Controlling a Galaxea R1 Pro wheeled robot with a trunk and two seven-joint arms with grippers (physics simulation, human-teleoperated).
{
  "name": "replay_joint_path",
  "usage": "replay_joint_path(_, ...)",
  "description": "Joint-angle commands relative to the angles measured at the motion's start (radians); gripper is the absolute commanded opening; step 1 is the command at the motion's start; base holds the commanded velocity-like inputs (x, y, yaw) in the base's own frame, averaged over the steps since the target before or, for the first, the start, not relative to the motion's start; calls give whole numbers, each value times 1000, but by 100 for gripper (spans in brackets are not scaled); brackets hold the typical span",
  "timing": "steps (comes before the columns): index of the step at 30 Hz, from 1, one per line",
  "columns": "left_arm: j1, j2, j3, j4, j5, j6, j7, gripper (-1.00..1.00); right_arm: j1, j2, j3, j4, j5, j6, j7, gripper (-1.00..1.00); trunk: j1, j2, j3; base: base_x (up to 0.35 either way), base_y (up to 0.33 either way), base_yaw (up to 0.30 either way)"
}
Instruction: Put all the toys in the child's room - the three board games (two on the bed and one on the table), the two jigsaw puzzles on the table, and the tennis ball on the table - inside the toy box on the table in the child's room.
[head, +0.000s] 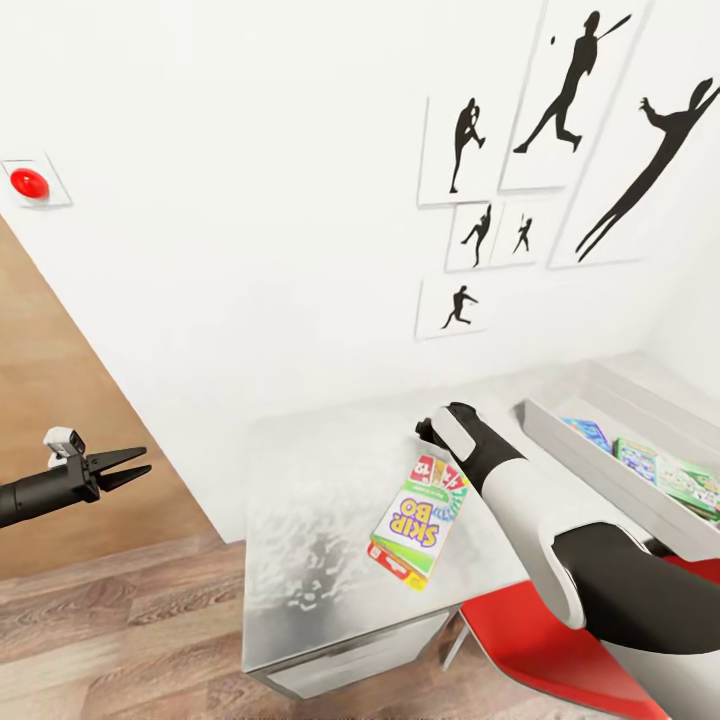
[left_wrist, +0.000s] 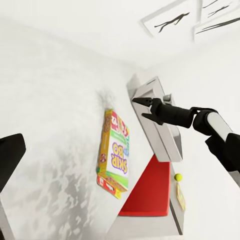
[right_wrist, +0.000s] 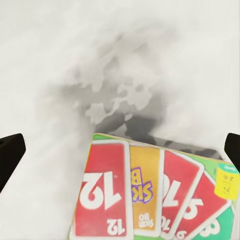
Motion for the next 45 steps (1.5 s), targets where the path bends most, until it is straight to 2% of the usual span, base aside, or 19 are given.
replay_joint_path(1, -1, 0, 0, 0, 2, 9, -2, 100, -1, -1, 8, -1, -8, 4, -7, 100, 1, -2, -4, 0, 22, 0)
replay_joint_path(30, -1, 0, 0, 0, 3, 9, -3, 100, -2, -6, 9, -1, -7, 4, -7, 100, 1, -2, -51, 2, 21, 0)
replay_joint_path(45, -1, 0, 0, 0, 2, 9, -2, 100, -37, -8, 10, -1, -7, 9, -7, 100, 1, -2, -76, 55, 11, 0)
